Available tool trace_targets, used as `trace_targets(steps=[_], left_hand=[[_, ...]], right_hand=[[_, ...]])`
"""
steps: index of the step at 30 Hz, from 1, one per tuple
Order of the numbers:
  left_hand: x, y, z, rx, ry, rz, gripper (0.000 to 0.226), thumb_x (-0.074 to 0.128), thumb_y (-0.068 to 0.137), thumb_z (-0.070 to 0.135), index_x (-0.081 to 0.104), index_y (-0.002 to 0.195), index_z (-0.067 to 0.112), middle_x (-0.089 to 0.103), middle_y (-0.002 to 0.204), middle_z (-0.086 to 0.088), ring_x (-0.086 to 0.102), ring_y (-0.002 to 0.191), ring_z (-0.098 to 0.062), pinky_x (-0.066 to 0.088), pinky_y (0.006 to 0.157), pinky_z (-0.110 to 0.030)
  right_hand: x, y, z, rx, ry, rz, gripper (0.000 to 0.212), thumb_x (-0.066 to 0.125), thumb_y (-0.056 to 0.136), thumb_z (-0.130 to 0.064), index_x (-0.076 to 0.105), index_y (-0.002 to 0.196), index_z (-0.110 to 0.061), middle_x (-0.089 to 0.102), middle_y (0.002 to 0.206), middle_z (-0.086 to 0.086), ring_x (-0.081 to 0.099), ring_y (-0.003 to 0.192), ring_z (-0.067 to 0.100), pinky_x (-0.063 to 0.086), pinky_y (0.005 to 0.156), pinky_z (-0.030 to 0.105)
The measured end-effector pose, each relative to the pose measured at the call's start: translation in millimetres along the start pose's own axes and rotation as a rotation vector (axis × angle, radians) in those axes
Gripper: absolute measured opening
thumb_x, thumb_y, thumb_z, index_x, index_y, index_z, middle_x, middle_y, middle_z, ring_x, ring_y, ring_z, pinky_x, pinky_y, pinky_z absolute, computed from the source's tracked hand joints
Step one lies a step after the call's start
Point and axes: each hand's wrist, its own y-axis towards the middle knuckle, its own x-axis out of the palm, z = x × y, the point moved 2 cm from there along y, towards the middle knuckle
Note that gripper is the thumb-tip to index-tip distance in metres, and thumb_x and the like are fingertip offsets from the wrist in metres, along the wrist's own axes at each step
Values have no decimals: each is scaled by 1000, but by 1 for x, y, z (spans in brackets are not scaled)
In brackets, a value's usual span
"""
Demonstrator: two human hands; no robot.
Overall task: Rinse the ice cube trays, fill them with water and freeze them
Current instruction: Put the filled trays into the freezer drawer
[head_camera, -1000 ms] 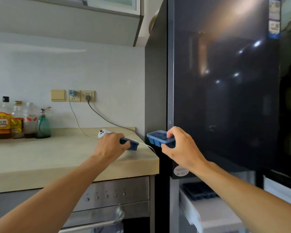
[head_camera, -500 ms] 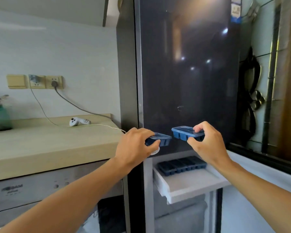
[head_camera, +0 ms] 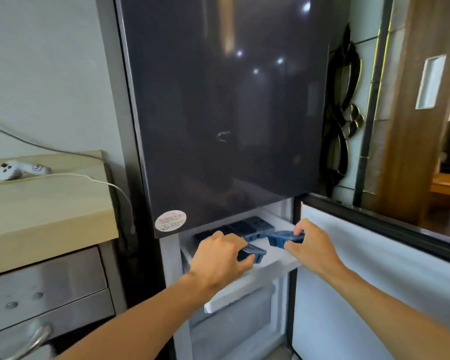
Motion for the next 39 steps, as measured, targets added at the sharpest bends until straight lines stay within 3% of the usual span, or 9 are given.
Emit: trace_targets(steps=[10, 16, 20, 23, 28, 33, 37, 39], left_hand=[[91, 53, -14, -71, 72, -142, 41, 45, 97, 58, 67, 108, 25, 67, 113, 7, 58, 96, -21, 47, 72, -32], [118, 74, -11, -69, 159, -187, 48, 40, 101, 60, 65, 121, 24, 64, 122, 2, 59, 106, -26, 50, 78, -34], [125, 85, -3, -67, 126, -271, 53, 47, 96, 65, 64, 121, 21, 59, 126, -2, 60, 106, -27, 51, 78, -37], [133, 86, 4, -109, -35, -413, 50, 61, 93, 57, 62, 127, 21, 49, 136, -4, 61, 108, -30, 50, 82, -40], [139, 87, 11, -239, -232, -481, 32, 71, 92, 35, 66, 117, 16, 41, 132, -5, 56, 102, -26, 53, 94, -44], [142, 98, 18, -337, -303, -502, 35, 71, 92, 23, 66, 125, 15, 43, 139, -8, 57, 113, -27, 49, 100, -37], [149, 102, 22, -385, -335, -470, 32, 69, 94, 19, 64, 126, 12, 38, 146, -10, 59, 112, -27, 49, 98, -34], [152, 103, 23, -374, -336, -444, 30, 67, 96, 19, 64, 124, 10, 31, 153, -12, 58, 116, -28, 47, 99, -35]], right_hand=[[43, 56, 44, 63, -144, -156, 24, 67, 73, -27, 44, 80, -26, 53, 81, -5, 51, 69, 16, 45, 58, 37], [64, 76, 56, 16, -258, -191, 33, 75, 81, -30, 42, 77, -29, 51, 78, -11, 48, 68, 4, 29, 53, 19], [72, 83, 61, -5, -298, -264, 29, 76, 83, -25, 48, 92, -25, 54, 97, -8, 53, 85, 15, 39, 68, 24], [72, 87, 60, -43, -430, -388, 29, 72, 85, -23, 46, 97, -23, 51, 103, -4, 54, 103, 23, 45, 86, 33], [72, 84, 56, -92, -631, -453, 24, 67, 91, -26, 61, 114, -21, 66, 109, 3, 59, 104, 23, 54, 93, 37], [59, 77, 55, -101, -521, -359, 9, 64, 95, -26, 72, 95, -20, 63, 94, 0, 61, 88, 18, 57, 84, 32], [49, 63, 58, -126, -452, -330, 17, 60, 98, -24, 68, 84, -18, 63, 91, 1, 58, 89, 18, 58, 83, 38], [44, 55, 60, -134, -425, -303, 15, 59, 99, -24, 68, 89, -18, 63, 97, 1, 55, 98, 19, 54, 86, 36]])
